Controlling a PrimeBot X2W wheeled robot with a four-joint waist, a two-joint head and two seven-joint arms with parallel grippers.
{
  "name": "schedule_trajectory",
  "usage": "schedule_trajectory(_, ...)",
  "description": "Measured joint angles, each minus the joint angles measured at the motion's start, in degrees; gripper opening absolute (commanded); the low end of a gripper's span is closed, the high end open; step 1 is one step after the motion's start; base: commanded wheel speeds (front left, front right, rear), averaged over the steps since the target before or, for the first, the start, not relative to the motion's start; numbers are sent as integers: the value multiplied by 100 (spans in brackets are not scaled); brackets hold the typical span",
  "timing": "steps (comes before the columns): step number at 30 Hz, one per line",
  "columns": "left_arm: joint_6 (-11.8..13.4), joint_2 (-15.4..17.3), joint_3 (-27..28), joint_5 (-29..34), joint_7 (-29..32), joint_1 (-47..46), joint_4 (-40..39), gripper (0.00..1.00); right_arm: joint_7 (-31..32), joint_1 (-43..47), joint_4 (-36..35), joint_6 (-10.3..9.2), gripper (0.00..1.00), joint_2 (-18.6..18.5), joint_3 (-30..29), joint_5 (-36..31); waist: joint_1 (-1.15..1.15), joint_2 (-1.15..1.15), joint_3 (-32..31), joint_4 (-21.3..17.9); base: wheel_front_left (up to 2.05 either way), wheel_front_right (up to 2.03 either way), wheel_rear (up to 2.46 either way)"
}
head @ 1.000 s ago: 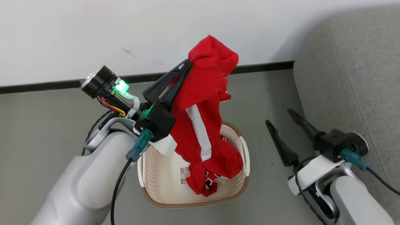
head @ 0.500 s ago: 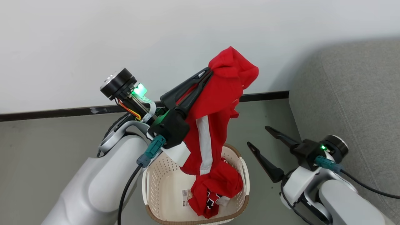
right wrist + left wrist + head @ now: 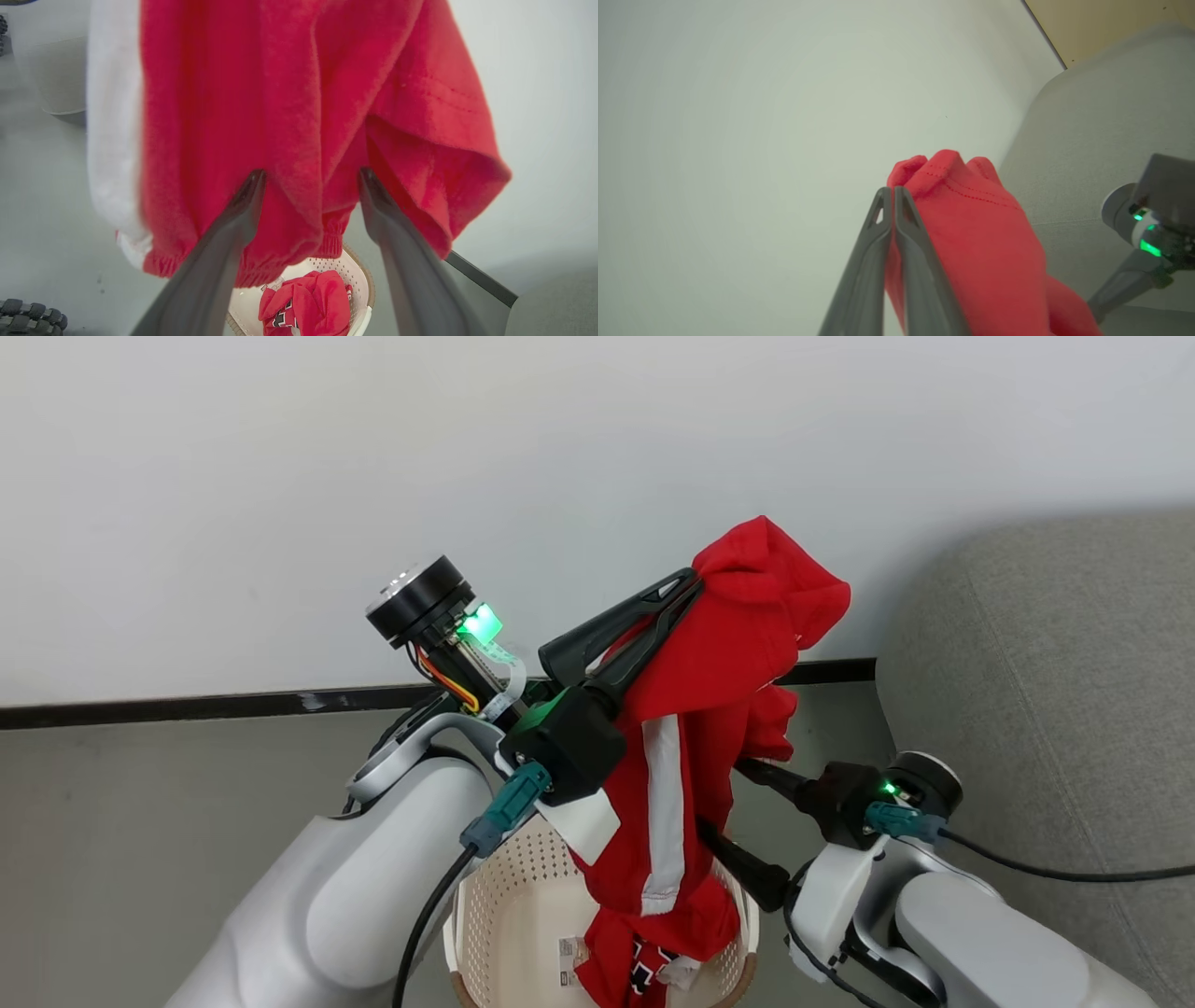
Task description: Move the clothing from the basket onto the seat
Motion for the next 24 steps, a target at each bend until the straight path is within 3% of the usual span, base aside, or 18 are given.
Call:
schedule_trajectory(6, -34, -37, -109, -54, 80, 0, -46, 0, 0, -387, 33, 0, 100, 7, 900, 449, 0, 0, -86, 134, 0, 0, 0)
schedule_trajectory(13, -43, -62, -140, -151, 185, 1, -38, 0, -2, -820, 63, 0, 100, -20, 1228, 744, 0, 0, -150, 261, 0, 0, 0)
schedule_trajectory(14, -43, -62, -138, -168, 186, 1, -34, 0, -4, -849, 64, 0, 88, -24, 1281, 778, 0, 0, -158, 273, 0, 0, 0)
schedule_trajectory(16, -43, -63, -136, -201, 211, 2, -11, 0, -8, -889, 82, 0, 46, -32, 1422, 813, 0, 0, -173, 290, 0, 0, 0)
schedule_trajectory(18, -43, -62, -110, -271, 247, 4, 14, 0, -9, -929, 89, 0, 33, -42, 1580, 839, 0, -1, -185, 291, 0, 0, 0)
schedule_trajectory(19, -43, -59, -85, -290, 271, 5, 27, 0, -9, -945, 89, 0, 13, -44, 1624, 861, 0, -1, -186, 285, 0, 0, 0)
schedule_trajectory(20, -43, -57, -58, -312, 279, 9, 44, 0, -9, -951, 88, 0, 0, -53, 1656, 881, 0, -1, -186, 277, 0, 0, 0)
schedule_trajectory(24, -42, -19, 15, -357, 327, 65, 122, 0, -10, -951, 91, 0, 0, -130, 1724, 988, 0, -1, -183, 243, 0, 0, 0)
